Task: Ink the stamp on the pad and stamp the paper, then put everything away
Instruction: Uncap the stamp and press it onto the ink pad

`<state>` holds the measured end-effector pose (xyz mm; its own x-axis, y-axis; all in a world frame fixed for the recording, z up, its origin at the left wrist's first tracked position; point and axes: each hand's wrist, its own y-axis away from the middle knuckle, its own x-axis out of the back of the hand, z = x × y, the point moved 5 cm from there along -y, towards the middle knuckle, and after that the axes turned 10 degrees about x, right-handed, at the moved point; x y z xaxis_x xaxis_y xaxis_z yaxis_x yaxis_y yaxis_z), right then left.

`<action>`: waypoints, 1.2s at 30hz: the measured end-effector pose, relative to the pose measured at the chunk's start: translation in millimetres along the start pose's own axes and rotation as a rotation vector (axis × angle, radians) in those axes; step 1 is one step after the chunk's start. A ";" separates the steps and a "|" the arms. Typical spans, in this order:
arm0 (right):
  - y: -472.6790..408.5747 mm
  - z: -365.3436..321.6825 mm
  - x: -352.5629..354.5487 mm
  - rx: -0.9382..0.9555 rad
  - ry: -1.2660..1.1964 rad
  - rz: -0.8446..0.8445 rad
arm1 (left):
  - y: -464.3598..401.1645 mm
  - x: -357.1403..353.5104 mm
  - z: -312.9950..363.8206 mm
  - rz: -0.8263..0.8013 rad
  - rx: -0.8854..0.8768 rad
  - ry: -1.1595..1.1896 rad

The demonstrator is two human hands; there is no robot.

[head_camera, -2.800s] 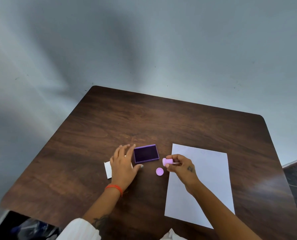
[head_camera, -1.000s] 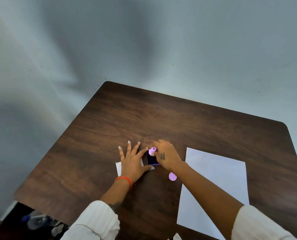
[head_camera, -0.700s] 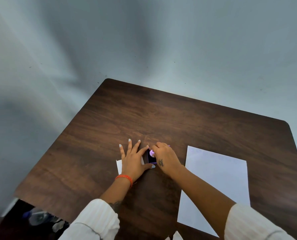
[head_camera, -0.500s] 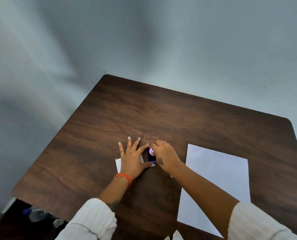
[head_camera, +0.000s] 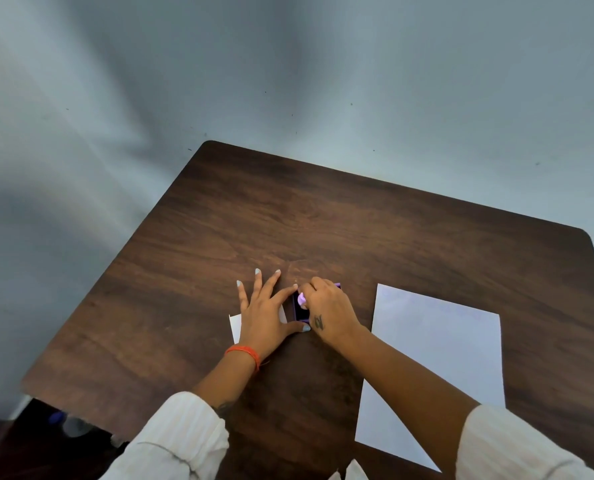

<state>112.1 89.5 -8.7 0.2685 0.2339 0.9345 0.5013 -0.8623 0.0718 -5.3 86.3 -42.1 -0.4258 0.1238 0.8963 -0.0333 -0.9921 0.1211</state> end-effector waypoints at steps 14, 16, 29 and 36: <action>1.0 1.5 -5.5 -0.065 -0.046 -0.106 | 0.8 3.2 1.2 0.009 -0.006 -0.084; 1.9 -1.0 -4.6 -0.030 -0.010 -0.093 | 0.9 3.3 1.0 0.009 -0.007 -0.079; 6.0 -8.3 -3.6 0.012 0.023 -0.011 | 0.4 0.8 -0.5 0.023 -0.030 -0.010; -0.9 -4.9 13.7 -0.053 -0.097 -0.062 | -0.3 2.7 4.7 -0.029 -0.001 -0.059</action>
<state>111.4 91.2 5.8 0.3180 0.3280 0.8895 0.4759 -0.8667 0.1494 -2.2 87.0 -37.7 -0.3703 0.1531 0.9162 -0.0458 -0.9881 0.1466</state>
